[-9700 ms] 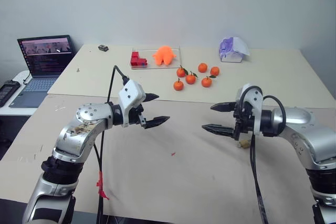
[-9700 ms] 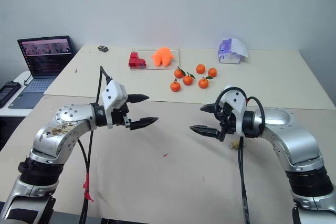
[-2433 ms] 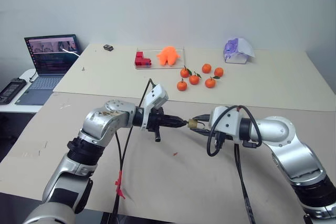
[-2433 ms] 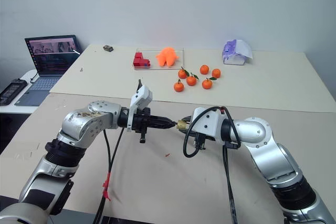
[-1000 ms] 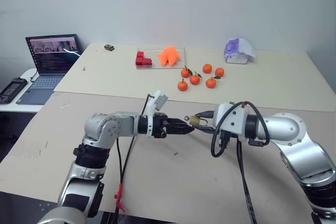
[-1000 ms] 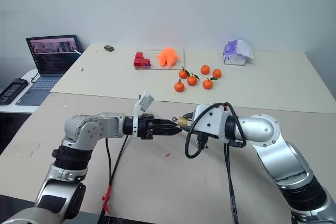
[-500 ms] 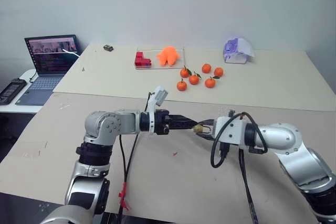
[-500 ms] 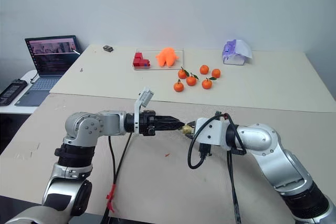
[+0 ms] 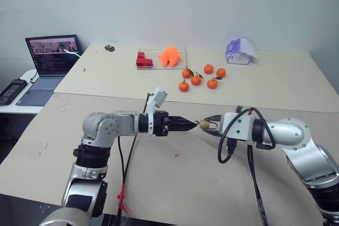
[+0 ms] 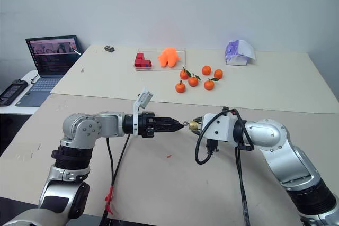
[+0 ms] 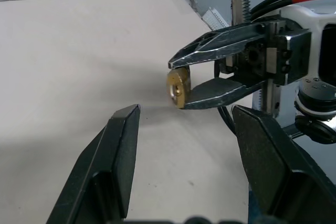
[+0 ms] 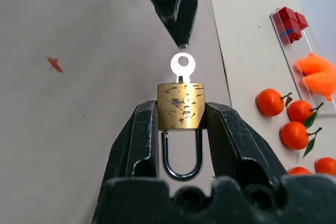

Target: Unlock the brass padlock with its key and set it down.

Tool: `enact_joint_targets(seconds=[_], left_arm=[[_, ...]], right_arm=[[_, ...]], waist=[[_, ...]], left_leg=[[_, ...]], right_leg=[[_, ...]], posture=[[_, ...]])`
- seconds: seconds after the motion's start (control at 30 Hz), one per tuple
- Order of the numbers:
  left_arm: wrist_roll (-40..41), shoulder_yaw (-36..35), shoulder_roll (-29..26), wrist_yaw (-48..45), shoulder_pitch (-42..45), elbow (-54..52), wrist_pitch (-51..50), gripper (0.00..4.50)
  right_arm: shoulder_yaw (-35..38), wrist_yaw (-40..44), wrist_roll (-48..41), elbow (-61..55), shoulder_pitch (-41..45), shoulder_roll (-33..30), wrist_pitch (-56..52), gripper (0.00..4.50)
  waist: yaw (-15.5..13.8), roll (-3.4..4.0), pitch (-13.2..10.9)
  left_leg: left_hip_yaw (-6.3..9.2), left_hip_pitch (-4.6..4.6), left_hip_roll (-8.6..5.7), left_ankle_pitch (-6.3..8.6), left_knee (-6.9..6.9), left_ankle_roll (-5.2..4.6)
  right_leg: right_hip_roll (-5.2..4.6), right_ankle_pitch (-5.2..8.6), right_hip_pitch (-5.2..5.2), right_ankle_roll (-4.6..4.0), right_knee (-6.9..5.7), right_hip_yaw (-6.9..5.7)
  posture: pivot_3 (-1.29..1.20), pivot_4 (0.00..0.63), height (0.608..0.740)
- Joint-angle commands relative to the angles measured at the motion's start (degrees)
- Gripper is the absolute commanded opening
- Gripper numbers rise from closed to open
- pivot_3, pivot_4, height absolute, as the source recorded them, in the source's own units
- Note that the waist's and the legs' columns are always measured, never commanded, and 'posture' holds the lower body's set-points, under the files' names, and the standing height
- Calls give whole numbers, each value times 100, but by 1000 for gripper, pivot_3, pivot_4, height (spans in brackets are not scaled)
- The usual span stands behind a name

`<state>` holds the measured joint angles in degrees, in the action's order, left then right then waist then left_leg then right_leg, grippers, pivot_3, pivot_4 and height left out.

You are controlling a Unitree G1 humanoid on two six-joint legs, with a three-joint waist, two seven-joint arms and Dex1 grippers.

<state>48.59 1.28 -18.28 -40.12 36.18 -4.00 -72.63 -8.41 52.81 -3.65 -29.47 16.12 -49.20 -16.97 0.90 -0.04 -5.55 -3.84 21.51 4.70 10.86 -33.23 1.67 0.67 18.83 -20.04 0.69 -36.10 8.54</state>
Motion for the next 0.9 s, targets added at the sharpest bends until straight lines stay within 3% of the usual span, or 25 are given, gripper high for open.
enact_joint_targets(seconds=[0.03,0.9], left_arm=[[-12,-19,-15,-54,105,-73,159,2959],[33,-9,47,47,24,-165,131,2959]], right_arm=[[192,-39,-251,-443,175,91,-331,912],[-102,-208,-167,-743,316,357,-744,912]], waist=[[-1,0,0],[-2,0,0]], left_leg=[[0,0,0,0,0,0],[2,1,0,0,3,0]], right_leg=[[0,0,0,0,0,0],[0,0,-1,0,0,-1]], posture=[[0,150,723],[0,150,723]])
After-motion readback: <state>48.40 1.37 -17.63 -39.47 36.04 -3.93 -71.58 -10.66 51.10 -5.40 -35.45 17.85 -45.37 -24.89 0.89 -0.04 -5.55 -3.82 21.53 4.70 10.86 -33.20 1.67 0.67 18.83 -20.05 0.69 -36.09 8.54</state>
